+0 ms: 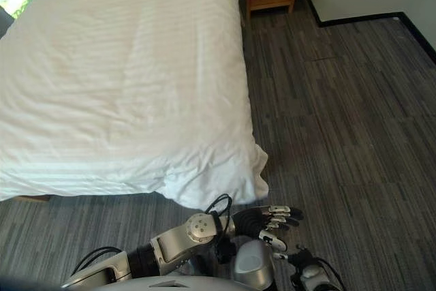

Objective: Making the bed.

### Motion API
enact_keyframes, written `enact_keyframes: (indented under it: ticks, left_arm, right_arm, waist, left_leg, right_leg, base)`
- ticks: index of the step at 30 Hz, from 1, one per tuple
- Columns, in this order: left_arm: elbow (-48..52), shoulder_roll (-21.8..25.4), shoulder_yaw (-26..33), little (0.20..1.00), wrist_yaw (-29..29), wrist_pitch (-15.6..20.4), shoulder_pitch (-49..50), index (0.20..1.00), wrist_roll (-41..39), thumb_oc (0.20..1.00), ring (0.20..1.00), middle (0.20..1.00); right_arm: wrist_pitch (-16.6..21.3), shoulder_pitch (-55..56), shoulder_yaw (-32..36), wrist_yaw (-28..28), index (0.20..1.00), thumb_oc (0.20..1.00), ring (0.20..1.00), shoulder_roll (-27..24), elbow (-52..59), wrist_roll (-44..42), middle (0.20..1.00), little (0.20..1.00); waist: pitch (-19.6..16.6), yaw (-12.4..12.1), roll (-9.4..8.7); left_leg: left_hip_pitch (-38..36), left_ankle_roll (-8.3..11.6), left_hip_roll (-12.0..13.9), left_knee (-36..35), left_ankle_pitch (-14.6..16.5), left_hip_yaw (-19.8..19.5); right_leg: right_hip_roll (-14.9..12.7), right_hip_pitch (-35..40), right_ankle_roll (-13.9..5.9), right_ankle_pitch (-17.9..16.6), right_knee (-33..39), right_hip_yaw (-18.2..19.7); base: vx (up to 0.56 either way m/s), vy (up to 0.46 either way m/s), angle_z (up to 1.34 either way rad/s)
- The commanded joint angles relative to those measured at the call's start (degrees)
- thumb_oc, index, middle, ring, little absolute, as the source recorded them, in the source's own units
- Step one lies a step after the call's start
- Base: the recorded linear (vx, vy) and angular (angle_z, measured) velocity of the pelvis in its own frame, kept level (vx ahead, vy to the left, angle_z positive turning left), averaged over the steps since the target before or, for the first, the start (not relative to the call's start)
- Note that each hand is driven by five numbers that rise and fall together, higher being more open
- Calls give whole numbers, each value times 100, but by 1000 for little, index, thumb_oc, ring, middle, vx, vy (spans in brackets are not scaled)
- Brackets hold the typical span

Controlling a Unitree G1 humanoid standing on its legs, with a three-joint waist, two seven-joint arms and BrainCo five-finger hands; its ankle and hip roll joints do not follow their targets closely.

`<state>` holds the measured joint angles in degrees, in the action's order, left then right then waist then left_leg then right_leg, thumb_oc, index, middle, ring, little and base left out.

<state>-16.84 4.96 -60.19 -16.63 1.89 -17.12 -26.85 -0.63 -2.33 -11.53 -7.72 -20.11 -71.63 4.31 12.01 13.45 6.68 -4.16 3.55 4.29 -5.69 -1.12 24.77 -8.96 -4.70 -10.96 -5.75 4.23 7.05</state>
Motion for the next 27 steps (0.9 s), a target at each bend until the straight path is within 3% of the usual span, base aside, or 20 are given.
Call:
enact_keyframes:
  ticks: [1,4,7,8,9,11,12,14,15,16,17,19,21,22,25,27]
  left_arm:
    - [432,-51,258,1000,86,373,-88,1000,-459,1000,1000,1000]
    - [718,150,546,1000,342,489,-136,1000,-467,1000,1000,1000]
    - [1280,943,1828,1000,891,732,227,1000,-197,1000,1000,1000]
    - [1282,945,1828,1000,892,730,229,1000,-197,1000,1000,1000]
    - [1513,1321,2638,1000,1007,766,758,1000,-237,1000,1000,1000]
    - [1641,1496,3405,1000,988,723,1408,1000,-615,1000,1000,1000]
    - [1776,1568,4131,1000,940,725,2034,1000,-956,1000,1000,1000]
    - [1789,1489,4683,1000,977,702,2466,1000,-1173,1000,1000,1000]
    - [1798,1450,4957,1000,1044,701,2633,1000,-1183,1000,1000,1000]
    - [1805,1454,4964,1000,1045,697,2636,1000,-1183,1000,1000,1000]
    - [1747,1382,5165,1000,1118,725,2731,1000,-1199,1000,1000,1000]
    - [1643,1279,5327,1000,1166,747,2829,1000,-1182,1000,1000,1000]
    - [983,934,5645,1000,1444,695,3019,1000,-1245,1000,1000,1000]
    - [981,939,5650,1000,1444,696,3016,1000,-1245,1000,1000,1000]
    - [559,925,5648,1000,1624,682,3062,1000,-1079,1000,1000,1000]
    - [320,889,5618,1000,1654,673,3129,1000,-1001,1000,1000,1000]
  right_arm:
    - [129,-21,145,-334,1000,1000,1000,-256,-87,-296,1000,1000]
    - [186,117,204,-441,1000,1000,1000,-406,183,-213,1000,1000]
    - [412,627,712,-641,1000,1000,1000,-945,1874,-188,1000,1000]
    - [410,630,713,-640,1000,1000,1000,-944,1878,-187,1000,1000]
    - [592,924,1060,-611,1000,1000,1000,-1325,3221,-93,1000,1000]
    - [686,1179,1309,-406,1000,1000,1000,-1539,4321,120,1000,1000]
    - [732,1268,1491,-240,1000,1000,1000,-1618,5040,280,1000,1000]
    - [750,1166,1463,-73,1000,1000,1000,-1523,5390,200,1000,1000]
    - [784,1102,1462,91,545,545,545,-1365,5628,-163,545,545]
    - [780,1100,1459,94,398,398,398,-1362,5634,-165,398,398]
    - [898,1011,1429,103,200,200,200,-1212,5732,-480,200,200]
    - [892,910,1413,212,200,200,200,-1064,5827,-709,200,200]
    - [1069,343,1103,504,200,200,200,-90,5958,-2281,200,200]
    - [1073,336,1100,509,200,200,200,-88,5949,-2293,200,200]
    - [1318,-269,849,782,200,200,200,850,5484,-4572,200,200]
    - [1423,-641,851,861,200,200,200,1212,5084,-5485,200,200]
  waist:
    - [138,-132,-254]
    - [135,-191,-296]
    - [108,-391,-420]
    - [101,-391,-420]
    - [83,-512,-495]
    - [59,-633,-554]
    - [6,-784,-612]
    - [-64,-936,-667]
    - [-58,-1015,-708]
    - [-66,-1010,-714]
    - [-79,-1098,-754]
    - [-88,-1170,-779]
    - [-128,-1480,-845]
    - [-130,-1473,-852]
    - [-92,-1786,-846]
    - [-71,-1999,-817]
  left_leg:
    - [-211,111,204,69,196,-423]
    - [-197,119,206,69,177,-518]
    - [-180,136,200,69,140,-710]
    - [-173,136,201,69,138,-710]
    - [-174,138,211,69,119,-774]
    - [-188,141,225,69,123,-839]
    - [-166,136,236,69,87,-889]
    - [-148,127,242,69,77,-923]
    - [-167,125,243,69,98,-975]
    - [-143,125,245,69,72,-976]
    - [-108,121,244,69,60,-1022]
    - [-83,116,246,69,52,-1066]
    - [-37,75,197,69,18,-1276]
    - [-32,75,194,69,18,-1282]
    - [16,80,135,69,1,-1466]
    - [120,88,81,69,-41,-1584]
  right_leg:
    - [-232,405,26,229,77,-417]
    - [-252,469,20,245,77,-530]
    - [-273,643,-6,263,77,-783]
    - [-272,636,-5,261,77,-783]
    - [-268,712,-4,265,77,-866]
    - [-264,786,14,294,77,-965]
    - [-257,811,36,275,77,-1041]
    - [-250,827,40,282,77,-1118]
    - [-246,881,49,319,77,-1160]
    - [-244,857,55,299,77,-1159]
    - [-236,854,73,299,77,-1175]
    - [-230,860,84,318,77,-1202]
    - [-224,964,151,378,77,-1370]
    - [-227,962,151,381,77,-1376]
    - [-243,1065,162,437,77,-1573]
    - [-270,1071,157,430,77,-1735]
  base:
    - [-31,-26,1]
    - [-24,-16,7]
    - [-19,-31,18]
    - [-10,-6,44]
    - [-13,-14,45]
    - [0,-3,29]
    - [7,14,21]
    - [-3,3,16]
    - [-14,-7,20]
    - [-19,-17,34]
    - [-31,-16,37]
    - [-4,-12,33]
    - [28,-12,32]
    - [16,0,45]
    - [24,14,39]
    - [44,18,50]
